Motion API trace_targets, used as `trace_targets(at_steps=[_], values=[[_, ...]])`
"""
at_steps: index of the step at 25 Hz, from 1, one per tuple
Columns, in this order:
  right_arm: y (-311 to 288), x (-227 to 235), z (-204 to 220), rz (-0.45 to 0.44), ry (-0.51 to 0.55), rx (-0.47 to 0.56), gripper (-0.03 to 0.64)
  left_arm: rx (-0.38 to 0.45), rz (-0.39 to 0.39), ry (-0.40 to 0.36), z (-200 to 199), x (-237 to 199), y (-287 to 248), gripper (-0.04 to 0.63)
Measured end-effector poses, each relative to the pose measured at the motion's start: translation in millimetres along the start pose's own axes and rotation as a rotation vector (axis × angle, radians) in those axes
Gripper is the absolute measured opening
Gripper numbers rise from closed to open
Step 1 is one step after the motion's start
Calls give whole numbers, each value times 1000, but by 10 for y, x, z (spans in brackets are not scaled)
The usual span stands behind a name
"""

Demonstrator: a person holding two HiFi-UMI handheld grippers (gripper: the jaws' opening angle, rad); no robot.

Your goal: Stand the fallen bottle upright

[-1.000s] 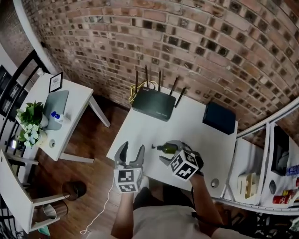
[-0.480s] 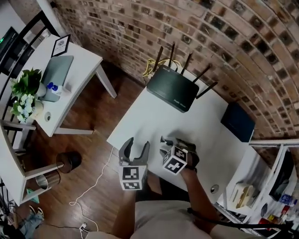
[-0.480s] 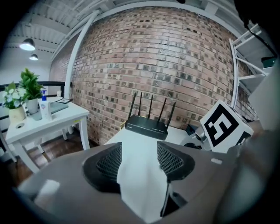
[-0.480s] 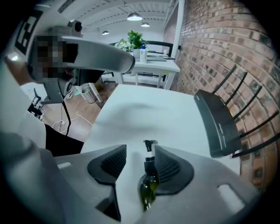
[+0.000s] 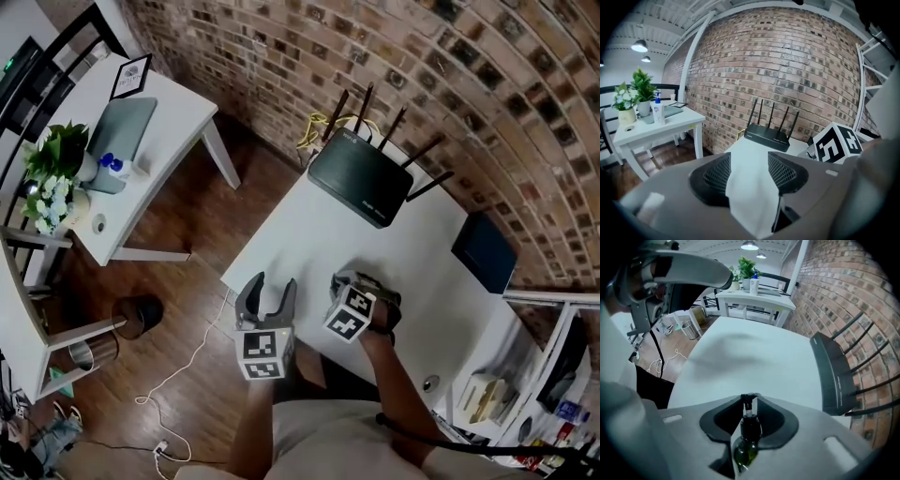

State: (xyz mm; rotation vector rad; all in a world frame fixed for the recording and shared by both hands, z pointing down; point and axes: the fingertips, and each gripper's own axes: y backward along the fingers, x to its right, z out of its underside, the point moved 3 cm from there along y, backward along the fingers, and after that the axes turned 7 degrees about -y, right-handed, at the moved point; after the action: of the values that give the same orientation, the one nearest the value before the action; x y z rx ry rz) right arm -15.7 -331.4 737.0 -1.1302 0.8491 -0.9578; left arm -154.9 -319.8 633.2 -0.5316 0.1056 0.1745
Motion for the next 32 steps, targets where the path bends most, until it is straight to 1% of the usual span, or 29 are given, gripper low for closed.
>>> trace_targets(at_steps=[4, 5, 11, 13, 17, 20, 23, 28, 30, 32], values=[[173, 25, -25, 5, -10, 44, 60, 16, 13, -3, -77, -11, -5, 269], [242, 44, -39, 9, -27, 66, 48, 20, 19, -7, -98, -12, -7, 268], [774, 177, -33, -18, -162, 242, 46, 53, 75, -35, -266, 114, -43, 265], [962, 252, 39, -11, -237, 290, 44, 63, 104, -48, -318, 202, -52, 264], [1256, 468, 312, 3, -431, 397, 40, 79, 177, -65, -413, 427, -87, 264], [1434, 627, 564, 3, -516, 475, 37, 101, 236, -80, -496, 617, -119, 264], [1570, 686, 787, 4, -542, 534, 35, 114, 269, -102, -574, 702, -111, 262], [1707, 667, 1022, 24, -558, 610, 35, 86, 296, -129, -636, 724, -82, 259], [1739, 591, 1073, 25, -511, 625, 35, 97, 315, -136, -648, 765, -85, 258], [1761, 519, 1114, 34, -428, 619, 35, 108, 354, -150, -687, 862, -78, 258]])
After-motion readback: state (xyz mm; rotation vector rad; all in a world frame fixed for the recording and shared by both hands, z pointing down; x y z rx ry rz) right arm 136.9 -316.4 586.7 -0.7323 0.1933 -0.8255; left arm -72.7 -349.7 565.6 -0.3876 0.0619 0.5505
